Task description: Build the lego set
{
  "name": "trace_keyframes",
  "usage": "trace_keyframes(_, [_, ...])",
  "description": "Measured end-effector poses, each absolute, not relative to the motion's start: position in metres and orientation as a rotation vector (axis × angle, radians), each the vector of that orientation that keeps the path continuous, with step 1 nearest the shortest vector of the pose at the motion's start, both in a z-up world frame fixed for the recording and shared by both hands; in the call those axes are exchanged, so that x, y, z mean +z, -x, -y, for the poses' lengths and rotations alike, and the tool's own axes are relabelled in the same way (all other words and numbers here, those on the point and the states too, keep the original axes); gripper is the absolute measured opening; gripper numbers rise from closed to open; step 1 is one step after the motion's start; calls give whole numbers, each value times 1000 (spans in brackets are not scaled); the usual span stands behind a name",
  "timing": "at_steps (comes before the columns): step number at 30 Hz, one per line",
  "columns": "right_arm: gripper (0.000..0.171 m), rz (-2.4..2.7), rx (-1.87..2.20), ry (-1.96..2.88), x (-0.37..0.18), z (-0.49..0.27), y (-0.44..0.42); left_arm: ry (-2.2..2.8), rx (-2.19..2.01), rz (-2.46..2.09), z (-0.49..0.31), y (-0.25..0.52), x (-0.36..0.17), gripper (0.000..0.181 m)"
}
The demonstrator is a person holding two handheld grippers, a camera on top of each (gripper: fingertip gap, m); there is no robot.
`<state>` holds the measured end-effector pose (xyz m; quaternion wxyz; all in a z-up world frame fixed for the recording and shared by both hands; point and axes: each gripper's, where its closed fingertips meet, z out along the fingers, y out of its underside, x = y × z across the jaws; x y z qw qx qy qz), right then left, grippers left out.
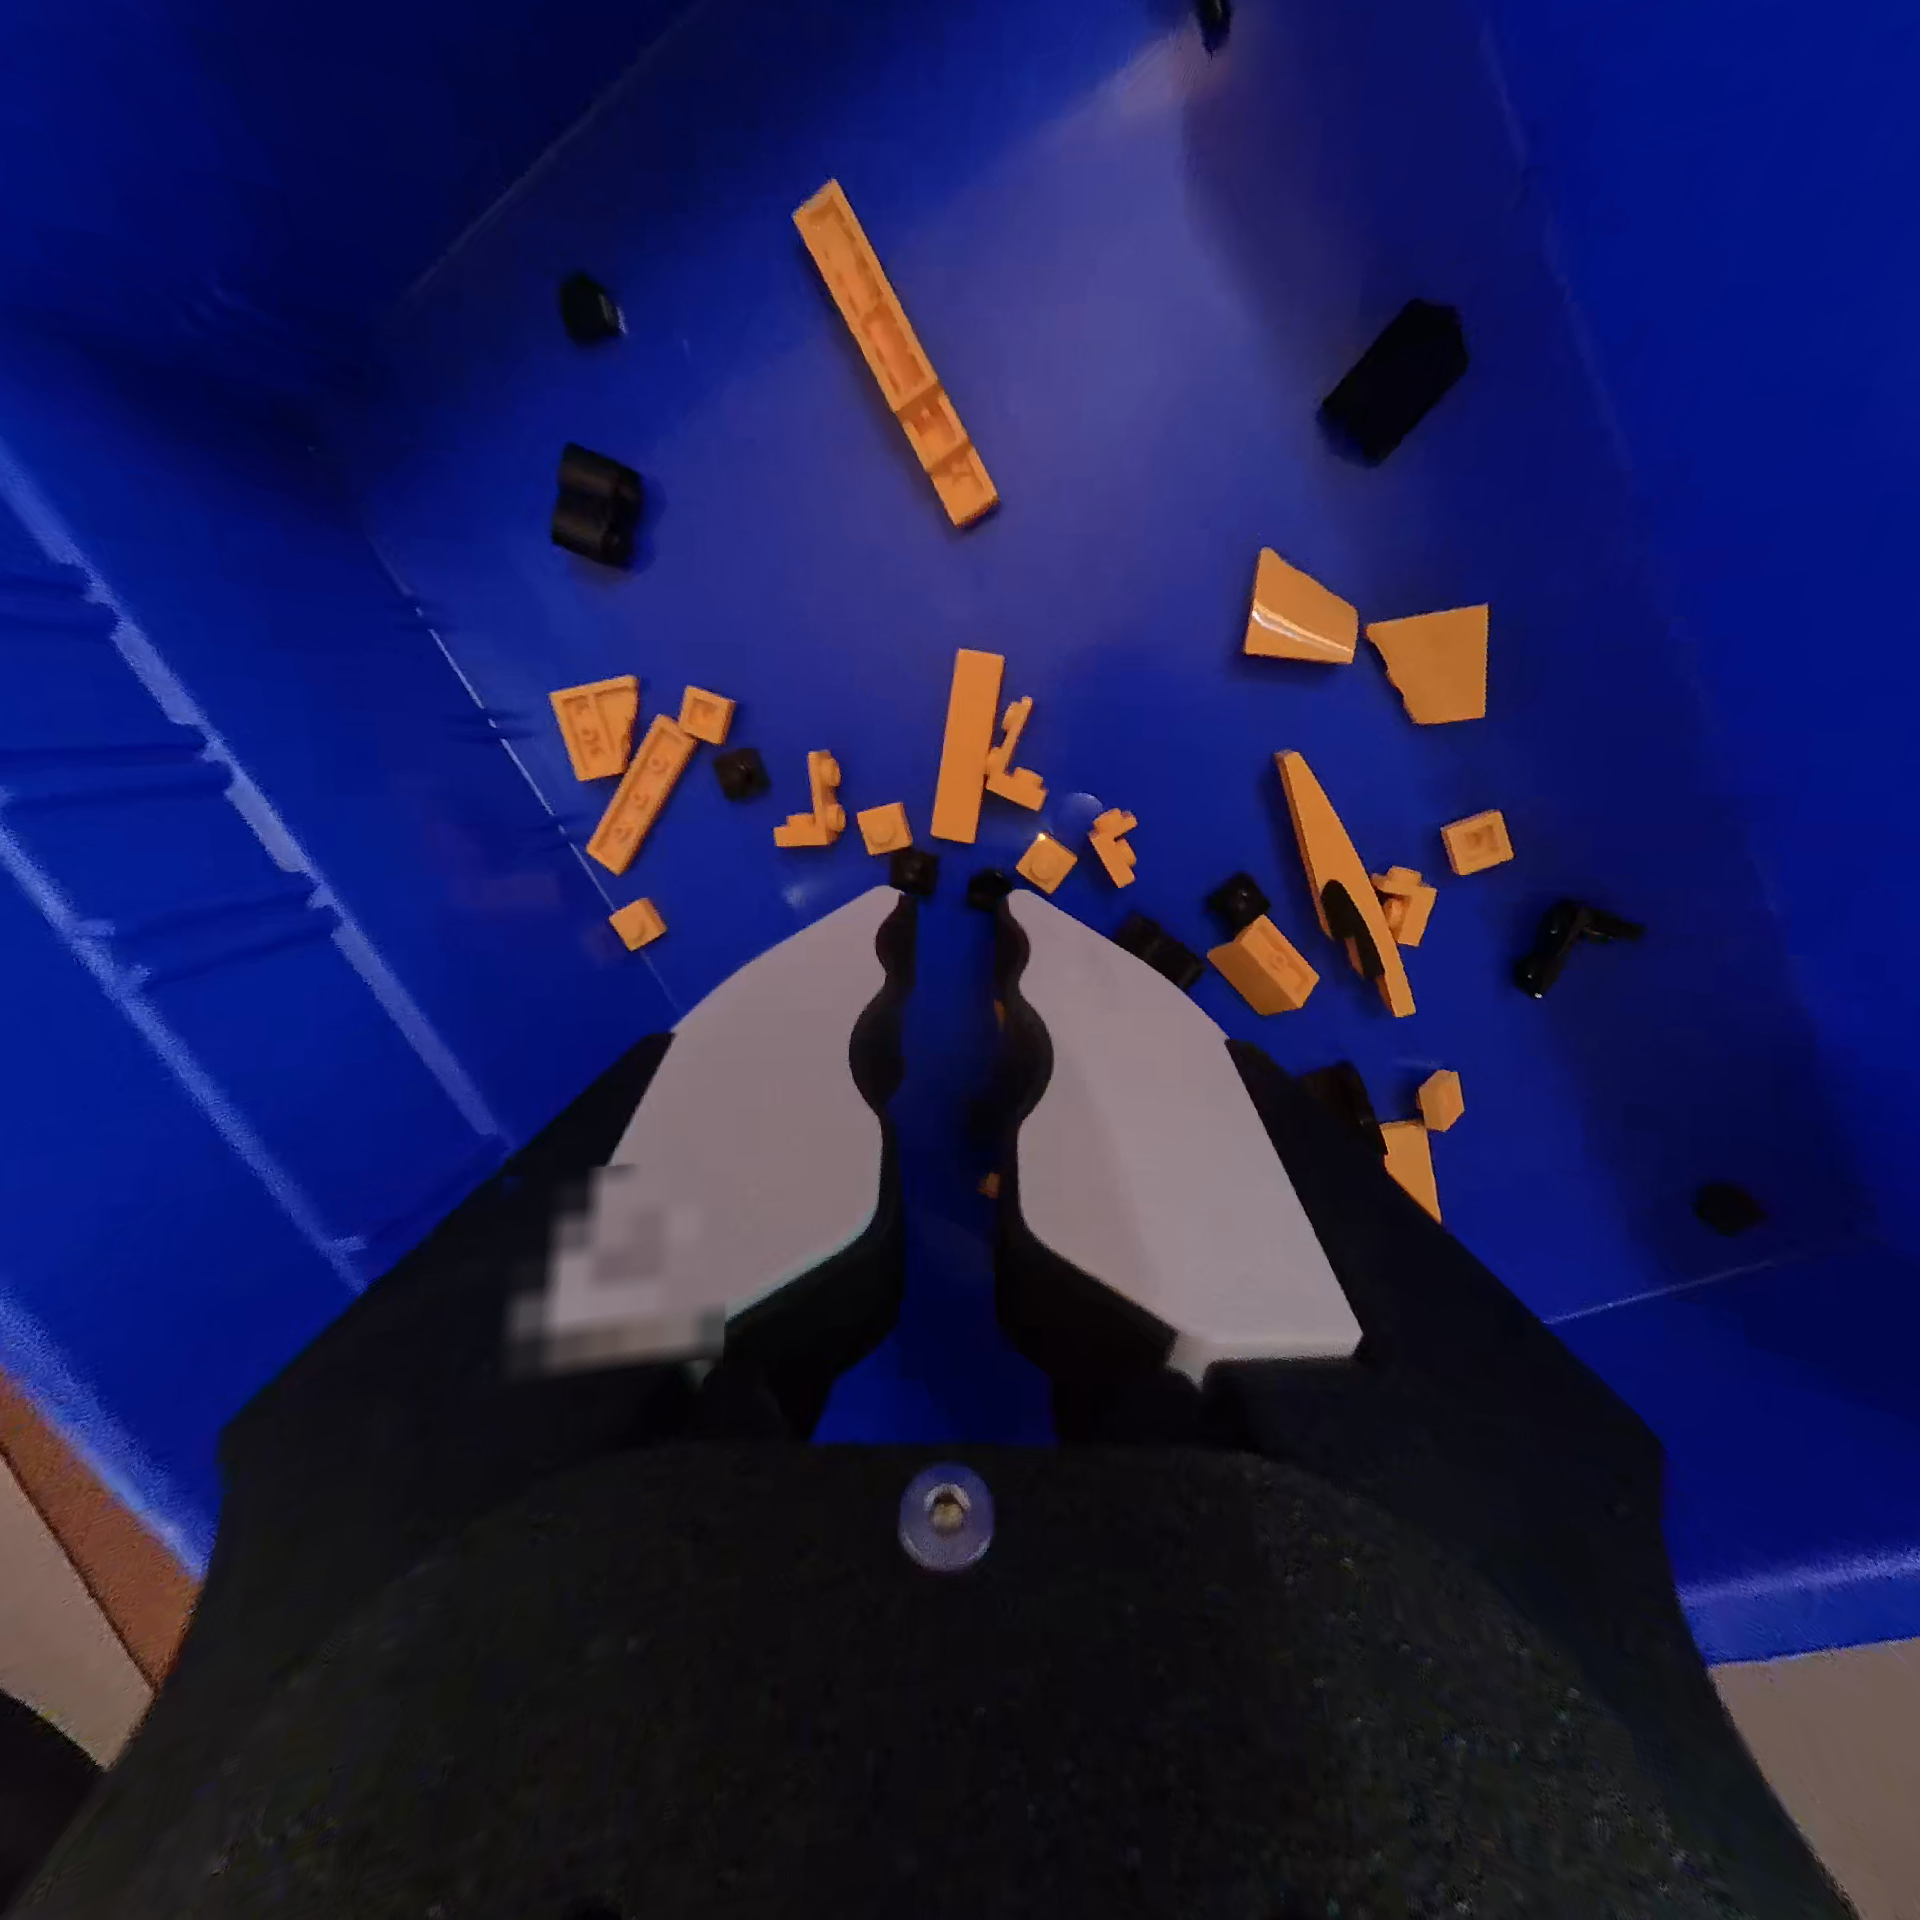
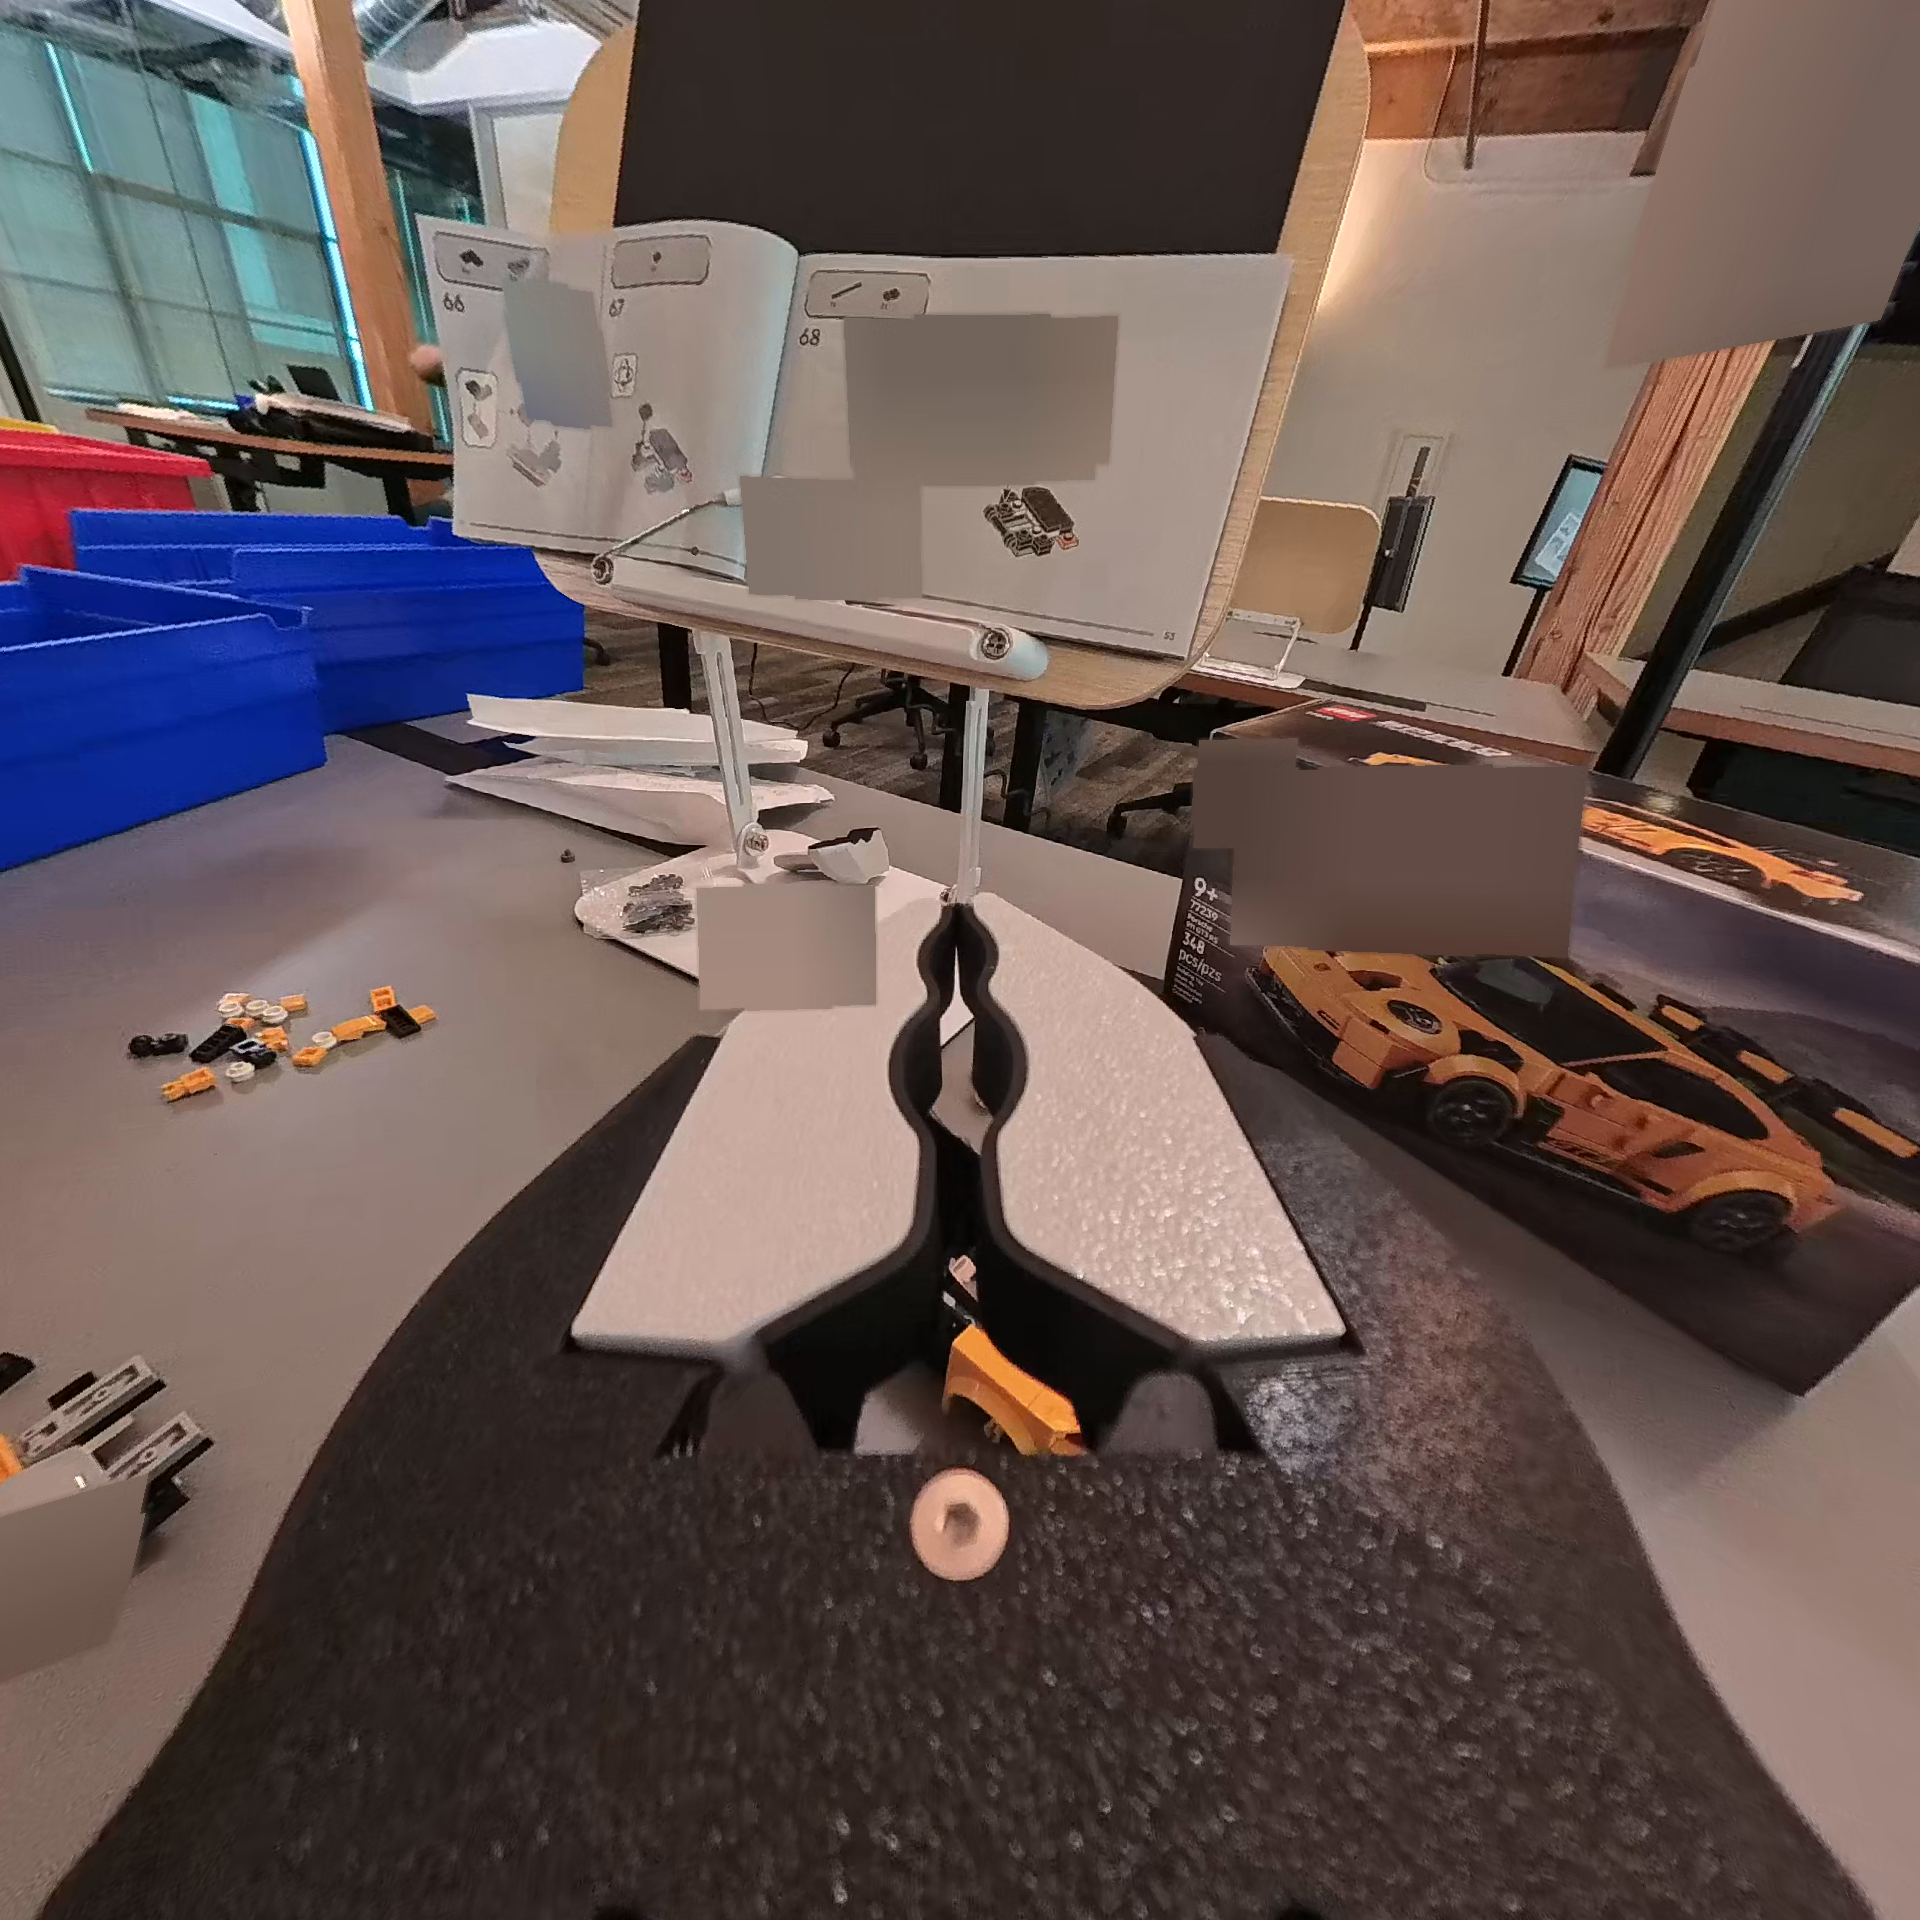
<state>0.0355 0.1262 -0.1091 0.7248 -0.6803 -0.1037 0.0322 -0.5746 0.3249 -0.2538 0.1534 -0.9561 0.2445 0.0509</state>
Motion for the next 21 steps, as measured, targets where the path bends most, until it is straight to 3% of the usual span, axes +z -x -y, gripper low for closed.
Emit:
trace_keyframes(12, [0, 234, 88, 1523, -115, -129, -35, 2775, 133, -639, -337, 585, -258, 16])
trace_keyframes(21, [0, 242, 99, 1533, -116, -129, -33, 2784, 43, -611, -338, 581, -260, 6])
